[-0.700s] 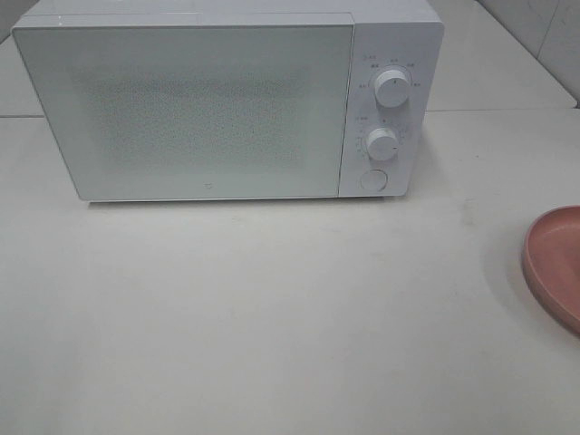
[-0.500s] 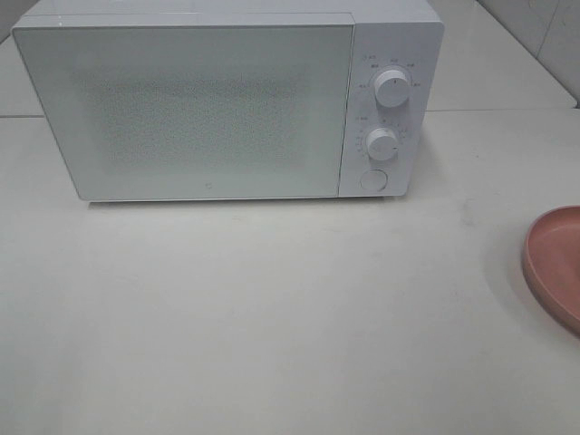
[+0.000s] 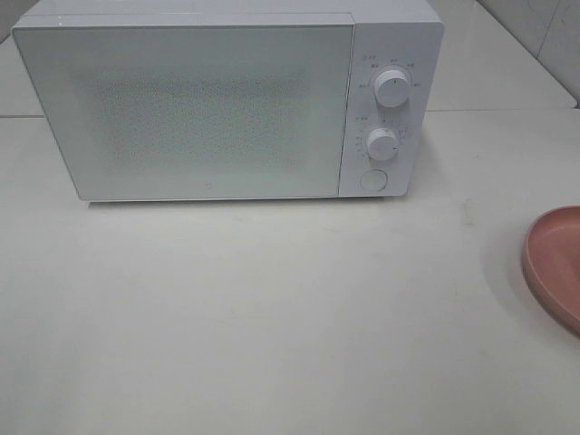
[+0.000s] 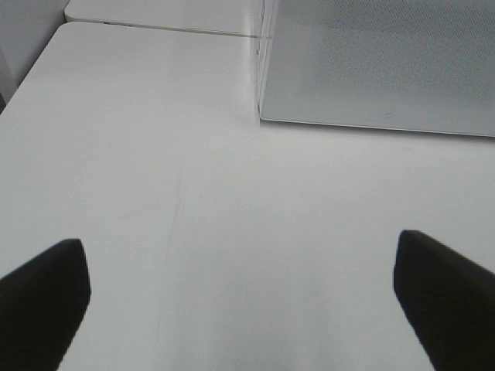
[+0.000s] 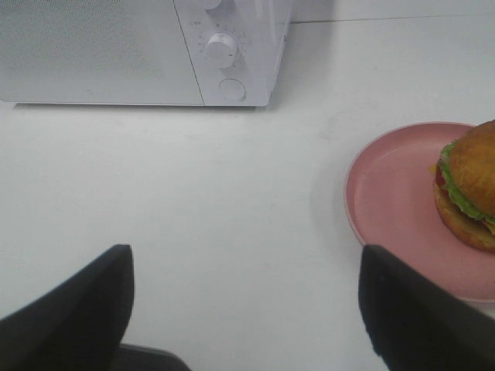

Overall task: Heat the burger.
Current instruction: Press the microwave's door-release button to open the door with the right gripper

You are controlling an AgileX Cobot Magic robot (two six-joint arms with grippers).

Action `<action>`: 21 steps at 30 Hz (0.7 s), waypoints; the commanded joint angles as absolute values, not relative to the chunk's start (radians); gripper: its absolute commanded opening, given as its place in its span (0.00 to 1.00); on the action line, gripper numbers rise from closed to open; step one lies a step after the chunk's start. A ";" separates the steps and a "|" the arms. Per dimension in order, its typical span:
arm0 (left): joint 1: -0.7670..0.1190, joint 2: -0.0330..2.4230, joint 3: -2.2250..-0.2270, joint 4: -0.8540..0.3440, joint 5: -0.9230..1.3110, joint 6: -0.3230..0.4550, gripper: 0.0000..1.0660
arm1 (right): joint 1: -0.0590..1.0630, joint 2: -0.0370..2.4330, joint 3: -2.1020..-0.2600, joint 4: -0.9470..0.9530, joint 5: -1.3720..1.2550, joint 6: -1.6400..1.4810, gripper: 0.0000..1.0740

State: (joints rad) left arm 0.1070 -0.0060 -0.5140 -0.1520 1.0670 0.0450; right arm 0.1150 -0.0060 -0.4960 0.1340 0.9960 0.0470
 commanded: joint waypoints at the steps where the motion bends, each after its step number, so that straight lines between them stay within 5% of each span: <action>1: 0.111 -0.028 -0.515 -0.157 1.067 0.042 0.94 | 0.117 -0.024 -0.506 0.135 0.987 0.042 0.71; 21: 0.111 -0.028 -0.515 -0.157 1.067 0.042 0.94 | 0.117 0.284 -0.533 0.161 0.746 0.042 0.71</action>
State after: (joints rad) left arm 0.1070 -0.0060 -0.5140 -0.1520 1.0670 0.0450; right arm 0.1150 0.2790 -0.5270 0.1560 0.7670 0.0470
